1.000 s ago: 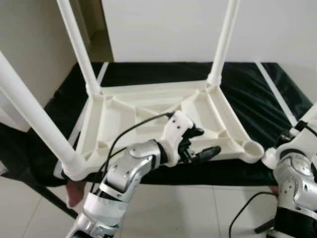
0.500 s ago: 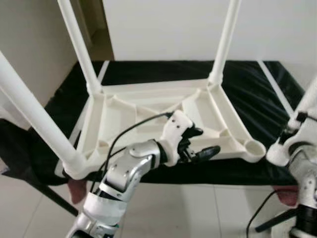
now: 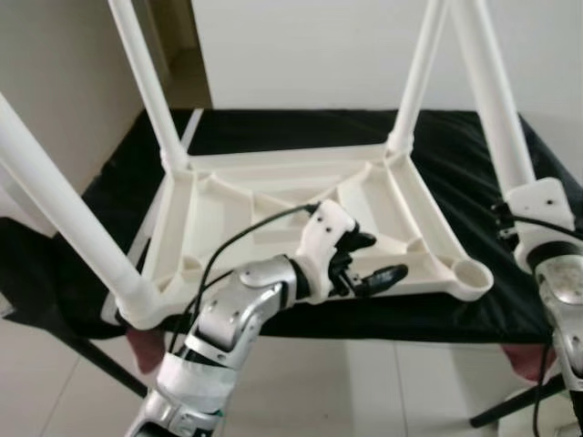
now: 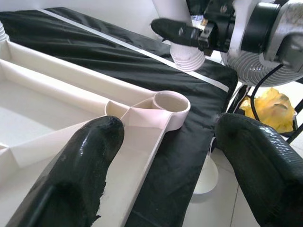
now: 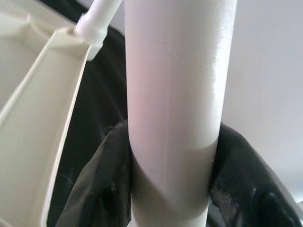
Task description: Building children table
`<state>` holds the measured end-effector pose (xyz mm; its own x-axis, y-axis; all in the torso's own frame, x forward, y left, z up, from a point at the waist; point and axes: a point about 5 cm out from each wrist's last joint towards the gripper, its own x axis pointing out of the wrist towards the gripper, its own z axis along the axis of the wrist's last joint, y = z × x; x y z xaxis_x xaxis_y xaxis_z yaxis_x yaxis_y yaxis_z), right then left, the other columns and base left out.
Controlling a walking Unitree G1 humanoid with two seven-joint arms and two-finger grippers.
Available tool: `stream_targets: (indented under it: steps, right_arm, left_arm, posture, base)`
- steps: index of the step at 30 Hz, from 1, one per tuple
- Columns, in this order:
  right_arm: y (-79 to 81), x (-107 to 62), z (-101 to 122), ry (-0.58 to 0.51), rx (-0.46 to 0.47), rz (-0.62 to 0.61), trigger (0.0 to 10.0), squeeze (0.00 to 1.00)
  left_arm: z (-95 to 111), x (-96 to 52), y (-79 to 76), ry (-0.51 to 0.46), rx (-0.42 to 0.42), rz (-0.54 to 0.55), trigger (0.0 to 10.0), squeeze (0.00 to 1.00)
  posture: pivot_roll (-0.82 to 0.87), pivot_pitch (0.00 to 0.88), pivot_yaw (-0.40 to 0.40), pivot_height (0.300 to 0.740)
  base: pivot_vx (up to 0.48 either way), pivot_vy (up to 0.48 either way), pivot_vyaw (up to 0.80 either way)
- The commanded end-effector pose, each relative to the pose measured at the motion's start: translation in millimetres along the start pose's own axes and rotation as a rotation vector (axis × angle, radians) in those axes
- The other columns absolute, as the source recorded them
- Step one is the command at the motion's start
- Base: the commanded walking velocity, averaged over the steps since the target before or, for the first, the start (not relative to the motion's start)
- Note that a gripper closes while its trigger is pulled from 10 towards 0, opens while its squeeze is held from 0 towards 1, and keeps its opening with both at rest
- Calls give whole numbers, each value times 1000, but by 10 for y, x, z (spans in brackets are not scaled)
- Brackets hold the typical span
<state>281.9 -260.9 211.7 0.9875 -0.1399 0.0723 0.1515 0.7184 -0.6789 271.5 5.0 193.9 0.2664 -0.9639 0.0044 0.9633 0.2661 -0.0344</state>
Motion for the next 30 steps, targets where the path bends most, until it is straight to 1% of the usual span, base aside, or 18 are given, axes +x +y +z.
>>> stream_targets:
  steps: [1, 2, 4, 5, 8, 9, 10, 14, 16, 17, 20, 22, 23, 24, 25, 26, 27, 30]
  right_arm:
    - [26, 4, -5, -21, -60, 29, 10000, 0]
    - [109, 19, -25, -39, -131, 88, 10000, 0]
    - [154, 21, -32, -44, -157, 120, 10000, 0]
    - [217, 22, -46, -35, -136, 176, 10000, 0]
    - [305, 14, -52, -28, -117, 269, 10000, 0]
    - [361, -3, -52, -30, -135, 342, 10000, 0]
    - [374, -2, -51, -32, -152, 367, 10000, 0]
    - [380, 4, -51, -40, -186, 388, 10000, 0]
    - [375, 18, -78, -40, -239, 405, 10000, 0]
    - [375, 18, -78, -40, -239, 405, 10000, 0]
    - [333, 60, -116, -45, -322, 398, 10000, 0]
    - [328, 70, -125, -43, -324, 397, 10000, 0]
    - [330, 77, -128, -42, -322, 402, 10000, 47]
    - [330, 83, -131, -39, -306, 400, 10000, 212]
    - [330, 83, -131, -39, -306, 400, 10000, 212]
    - [330, 92, -139, -33, -295, 402, 10000, 573]
    - [333, 104, -155, -30, -292, 405, 10000, 1000]
    - [340, 114, -192, -22, -276, 426, 10000, 1000]
  left_arm:
    - [0, -22, 23, 1, -11, 64, 10000, 0]
    - [-5, -34, 14, -1, -22, 67, 10000, 0]
    - [-7, -40, 7, -2, -30, 68, 10000, 0]
    - [-9, -45, -1, -4, -39, 69, 10000, 0]
    - [-11, -47, -18, -5, -45, 69, 10000, 0]
    - [-12, -48, -32, -7, -53, 65, 10000, 0]
    - [-19, -48, -42, -6, -56, 63, 10000, 0]
    - [-31, -49, -58, -4, -61, 60, 10000, 0]
    - [-41, -49, -80, -3, -73, 53, 10000, 0]
    - [-41, -49, -80, -3, -73, 53, 10000, 0]
    - [-37, -46, -100, -7, -83, 53, 10000, 0]
    - [-32, -44, -106, -11, -89, 53, 10000, 0]
    - [-29, -46, -114, -14, -92, 52, 10000, 0]
    - [-29, -47, -124, -14, -95, 52, 10000, 0]
    - [-29, -47, -124, -14, -95, 52, 10000, 0]
    - [-30, -48, -135, -15, -101, 50, 10000, 0]
    - [-34, -46, -148, -14, -108, 48, 10000, 0]
    - [-40, -44, -173, -13, -122, 46, 10000, 0]
  posture:
    - [-40, 76, 15, 740]
    - [-37, 81, 13, 740]
    - [-35, 84, 11, 740]
    - [-33, 87, 11, 740]
    - [-32, 93, 7, 740]
    - [-33, 94, 7, 740]
    - [-34, 98, 5, 740]
    - [-33, 98, 2, 740]
    - [-33, 98, 0, 740]
    - [-33, 98, 0, 740]
    - [-31, 97, -1, 740]
    - [-31, 98, -2, 740]
    - [-31, 98, -1, 740]
    - [-29, 100, 0, 740]
    - [-29, 100, 0, 740]
    - [-29, 105, 1, 740]
    - [-29, 107, 3, 740]
    - [-27, 116, 1, 740]
  base:
    - [0, 0, 0]
    - [0, 0, 0]
    - [0, 0, 0]
    - [0, 0, 0]
    - [0, 0, 0]
    - [0, 0, 0]
    - [0, 0, 0]
    - [0, 0, 0]
    - [0, 0, 0]
    - [0, 0, 0]
    - [0, 0, 0]
    - [0, 0, 0]
    - [0, 0, 0]
    - [0, 0, 0]
    - [0, 0, 0]
    - [0, 0, 0]
    - [0, 0, 0]
    - [0, 0, 0]
